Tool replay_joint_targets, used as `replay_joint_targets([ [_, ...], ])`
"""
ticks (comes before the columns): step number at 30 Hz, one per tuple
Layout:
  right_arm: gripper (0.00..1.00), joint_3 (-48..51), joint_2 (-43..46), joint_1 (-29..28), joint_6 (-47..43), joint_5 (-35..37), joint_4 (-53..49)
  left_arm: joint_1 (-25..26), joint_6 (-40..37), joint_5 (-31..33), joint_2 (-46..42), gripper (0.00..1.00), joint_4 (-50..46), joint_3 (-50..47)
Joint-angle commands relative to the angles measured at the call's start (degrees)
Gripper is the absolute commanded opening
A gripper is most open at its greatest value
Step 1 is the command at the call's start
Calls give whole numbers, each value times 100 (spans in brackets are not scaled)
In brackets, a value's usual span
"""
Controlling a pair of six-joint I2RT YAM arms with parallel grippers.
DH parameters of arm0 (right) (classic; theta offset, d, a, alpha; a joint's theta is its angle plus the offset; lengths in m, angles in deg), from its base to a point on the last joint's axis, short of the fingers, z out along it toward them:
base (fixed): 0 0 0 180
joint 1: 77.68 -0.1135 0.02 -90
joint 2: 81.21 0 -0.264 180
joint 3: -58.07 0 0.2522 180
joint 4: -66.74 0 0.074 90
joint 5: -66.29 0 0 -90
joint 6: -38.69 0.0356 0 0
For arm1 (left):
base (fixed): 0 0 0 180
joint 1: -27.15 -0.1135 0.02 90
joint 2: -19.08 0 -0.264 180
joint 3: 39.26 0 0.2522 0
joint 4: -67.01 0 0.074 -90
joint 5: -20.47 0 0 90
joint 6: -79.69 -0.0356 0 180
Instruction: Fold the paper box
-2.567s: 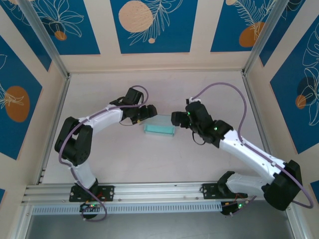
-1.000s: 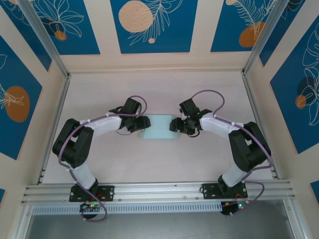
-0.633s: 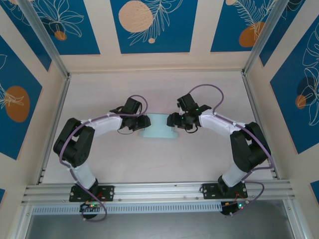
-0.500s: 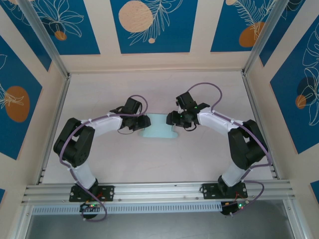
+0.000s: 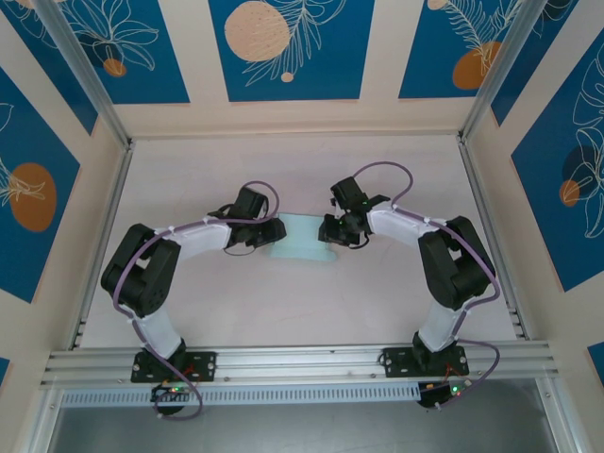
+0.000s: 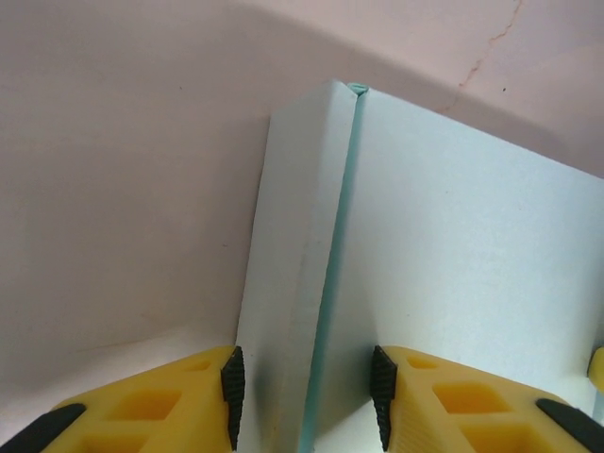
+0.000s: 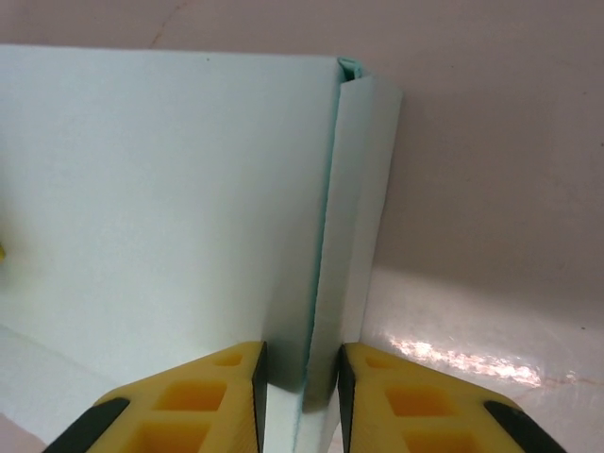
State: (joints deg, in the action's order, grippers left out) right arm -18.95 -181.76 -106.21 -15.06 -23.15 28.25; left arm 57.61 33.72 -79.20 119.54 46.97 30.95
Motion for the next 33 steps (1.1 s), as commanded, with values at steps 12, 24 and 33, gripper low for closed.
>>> replay_joint_targets([
  [12, 30, 356, -338, -48, -149, 68, -186, 5, 88, 335, 528, 41, -625, -615],
  [24, 59, -196, 117, -56, -495, 101, -470, -6, -303, 340, -108, 61, -750, -461],
  [33, 77, -51, 1023, -424, -1142, 909, -604, -44, -437, 100, -760, 88, -912, -411],
])
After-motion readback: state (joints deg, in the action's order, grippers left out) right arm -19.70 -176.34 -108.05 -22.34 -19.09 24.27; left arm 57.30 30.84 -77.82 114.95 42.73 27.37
